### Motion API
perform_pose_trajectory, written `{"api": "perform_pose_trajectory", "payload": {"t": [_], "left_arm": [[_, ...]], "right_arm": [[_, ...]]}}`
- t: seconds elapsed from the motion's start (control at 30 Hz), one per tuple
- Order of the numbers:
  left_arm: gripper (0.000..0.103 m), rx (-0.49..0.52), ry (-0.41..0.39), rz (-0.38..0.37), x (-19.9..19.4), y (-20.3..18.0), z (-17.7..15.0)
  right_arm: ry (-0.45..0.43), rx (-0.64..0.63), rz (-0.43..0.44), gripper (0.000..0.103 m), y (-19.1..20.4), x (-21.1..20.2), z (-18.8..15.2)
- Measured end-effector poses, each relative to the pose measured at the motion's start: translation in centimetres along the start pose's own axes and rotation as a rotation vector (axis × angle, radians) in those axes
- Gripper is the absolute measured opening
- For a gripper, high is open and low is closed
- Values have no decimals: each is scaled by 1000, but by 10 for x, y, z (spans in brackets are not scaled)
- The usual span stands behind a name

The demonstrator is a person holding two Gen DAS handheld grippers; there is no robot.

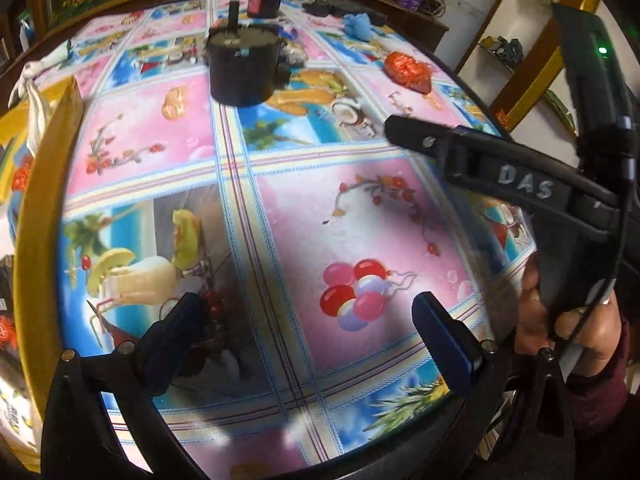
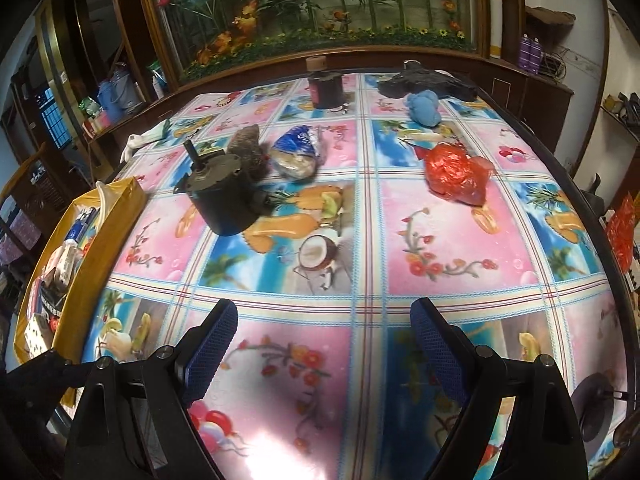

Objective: Organize soft objects
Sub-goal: 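Reach left gripper toward knitted brown pouch while right reaches toward blue Vinda bag, then grasp knitted brown pouch with left gripper while right grasps blue Vinda tissue bag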

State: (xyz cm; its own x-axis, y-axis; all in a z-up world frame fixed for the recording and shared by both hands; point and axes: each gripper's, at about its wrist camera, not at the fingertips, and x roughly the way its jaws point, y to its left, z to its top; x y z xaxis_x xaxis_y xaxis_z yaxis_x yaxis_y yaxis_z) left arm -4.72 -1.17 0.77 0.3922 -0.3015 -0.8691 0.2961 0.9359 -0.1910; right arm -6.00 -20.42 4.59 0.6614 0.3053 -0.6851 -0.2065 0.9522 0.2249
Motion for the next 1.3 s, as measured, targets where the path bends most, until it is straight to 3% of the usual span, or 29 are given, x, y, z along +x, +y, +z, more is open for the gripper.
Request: {"api": "perform_pose_trajectory", "payload": {"t": [0.17,0.4,0.83,0.97,1.17,1.3], "left_arm": [[103,12,-8,33,3,-3,-1],[103,73,12,178,12,-17,-6],[103,66,-13,189,9,-15,-11],[103,55,3,130,-1,-11,-6],[103,3,-135,180,-44,20,41],[103,-78,-172,107,-58,56,101]], "right_arm": [[5,4,3,89,-4,5,1],[13,0,-1,89,-3,11,2],[11,23,-31,89,-17,12,9],[3,52,-50,89,-30,10,14],[14,78,-58,89,-43,13,26],[12,76,-39,89,-40,22,53]]}}
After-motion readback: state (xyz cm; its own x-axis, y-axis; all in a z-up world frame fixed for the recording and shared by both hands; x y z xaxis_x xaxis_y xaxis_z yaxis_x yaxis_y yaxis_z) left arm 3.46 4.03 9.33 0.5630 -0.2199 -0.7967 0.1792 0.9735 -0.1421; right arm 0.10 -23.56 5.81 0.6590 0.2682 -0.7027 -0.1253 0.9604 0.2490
